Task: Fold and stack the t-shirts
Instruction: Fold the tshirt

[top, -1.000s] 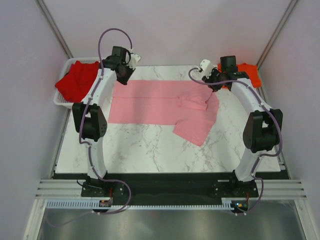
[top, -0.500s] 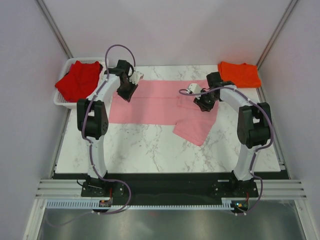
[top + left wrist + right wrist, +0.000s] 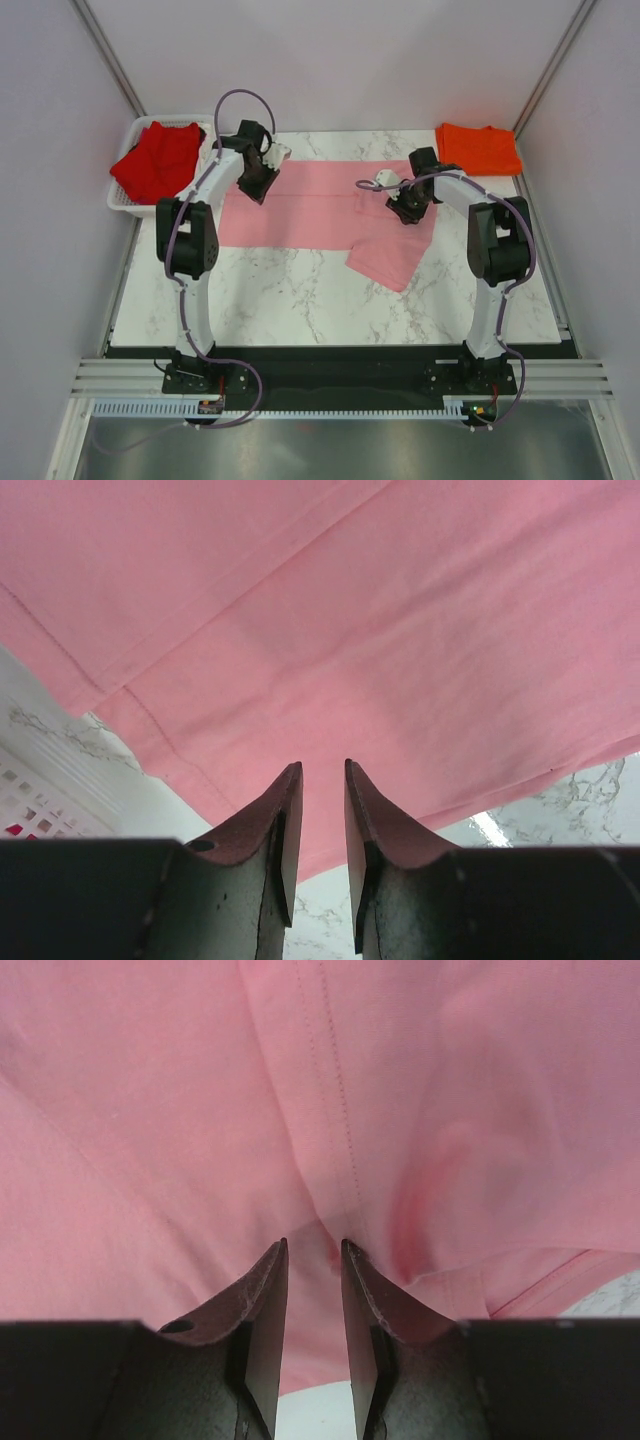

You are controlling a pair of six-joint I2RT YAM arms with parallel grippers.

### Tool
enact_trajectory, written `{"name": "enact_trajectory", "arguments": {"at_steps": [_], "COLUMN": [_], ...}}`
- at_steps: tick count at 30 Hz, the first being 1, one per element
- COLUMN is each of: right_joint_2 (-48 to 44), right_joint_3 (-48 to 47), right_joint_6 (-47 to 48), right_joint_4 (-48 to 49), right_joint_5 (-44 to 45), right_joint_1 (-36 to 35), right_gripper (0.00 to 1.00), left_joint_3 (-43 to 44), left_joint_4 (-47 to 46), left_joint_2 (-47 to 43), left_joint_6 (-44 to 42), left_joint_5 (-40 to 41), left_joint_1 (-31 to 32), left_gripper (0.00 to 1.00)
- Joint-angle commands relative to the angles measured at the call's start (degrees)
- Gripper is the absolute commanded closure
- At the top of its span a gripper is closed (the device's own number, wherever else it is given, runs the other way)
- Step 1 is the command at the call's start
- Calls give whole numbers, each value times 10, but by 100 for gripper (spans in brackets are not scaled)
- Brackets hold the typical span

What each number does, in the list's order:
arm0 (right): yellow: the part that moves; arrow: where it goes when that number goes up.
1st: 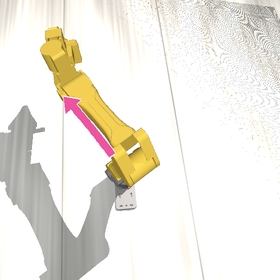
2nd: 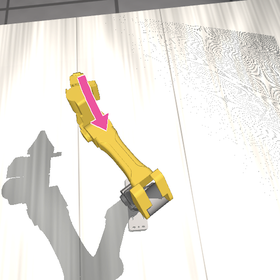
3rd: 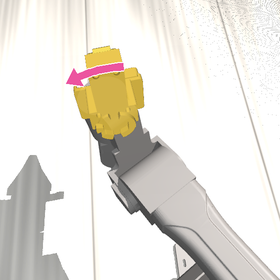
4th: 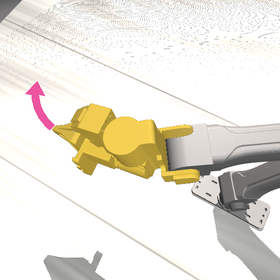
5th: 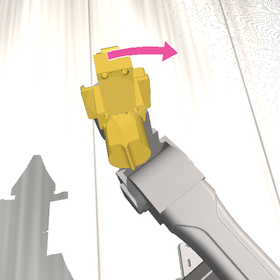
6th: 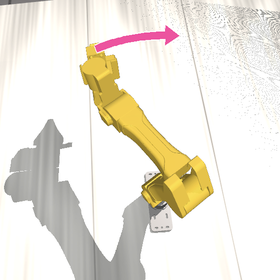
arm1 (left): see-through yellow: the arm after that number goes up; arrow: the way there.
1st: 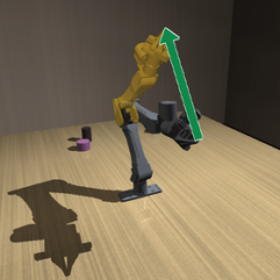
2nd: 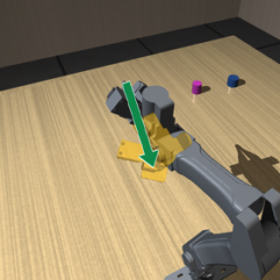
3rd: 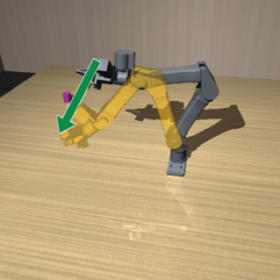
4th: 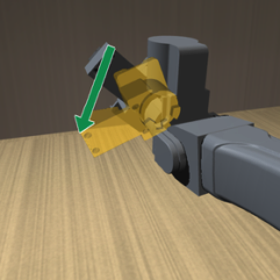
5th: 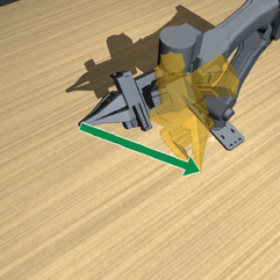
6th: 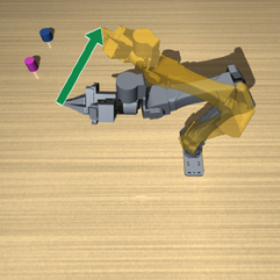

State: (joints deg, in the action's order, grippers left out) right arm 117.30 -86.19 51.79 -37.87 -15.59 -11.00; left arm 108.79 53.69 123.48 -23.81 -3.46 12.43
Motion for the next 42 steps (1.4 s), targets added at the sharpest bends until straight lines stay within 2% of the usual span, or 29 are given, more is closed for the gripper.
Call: {"name": "enact_trajectory", "arguments": {"at_steps": [1, 13, 19, 20, 23, 27, 28, 29, 31, 38, 41, 42], "right_joint_2": [1, 23, 18, 6, -30, -72, -78, -82, -79, -43, -20, -15], "right_joint_3": [-24, -31, -24, -21, -7, 7, 8, 10, 12, 9, -5, -17], "right_joint_6": [-4, -13, -20, -21, -27, -38, -41, -46, -59, -78, -103, -107], "right_joint_4": [17, 24, 26, 26, 28, 24, 21, 20, 20, 26, 24, 20], "right_joint_5": [-3, 18, 26, 23, 20, 15, 18, 22, 28, 53, 44, 42], "right_joint_1": [0, 0, -2, -2, -6, -14, -16, -19, -21, -9, 12, 17], "right_gripper": [65, 69, 87, 93, 100, 99, 95, 80, 73, 76, 76, 76], "left_joint_3": [25, 48, 52, 52, 51, 51, 51, 51, 52, 55, 72, 93], "left_joint_4": [1, 3, 3, 4, 3, 4, 4, 4, 3, 4, 20, 34], "left_joint_2": [7, 30, 35, 35, 35, 35, 35, 36, 38, 36, 46, 53], "left_joint_6": [13, 12, 11, 12, 14, 14, 15, 15, 15, 17, 28, 36], "left_joint_5": [-1, 0, -1, -1, -2, -6, -5, -6, -8, -19, -76, -100], "left_joint_1": [8, 21, 21, 21, 21, 21, 21, 21, 21, 23, 23, 23], "left_gripper": [70, 70, 71, 70, 71, 71, 71, 71, 71, 71, 70, 64]}}
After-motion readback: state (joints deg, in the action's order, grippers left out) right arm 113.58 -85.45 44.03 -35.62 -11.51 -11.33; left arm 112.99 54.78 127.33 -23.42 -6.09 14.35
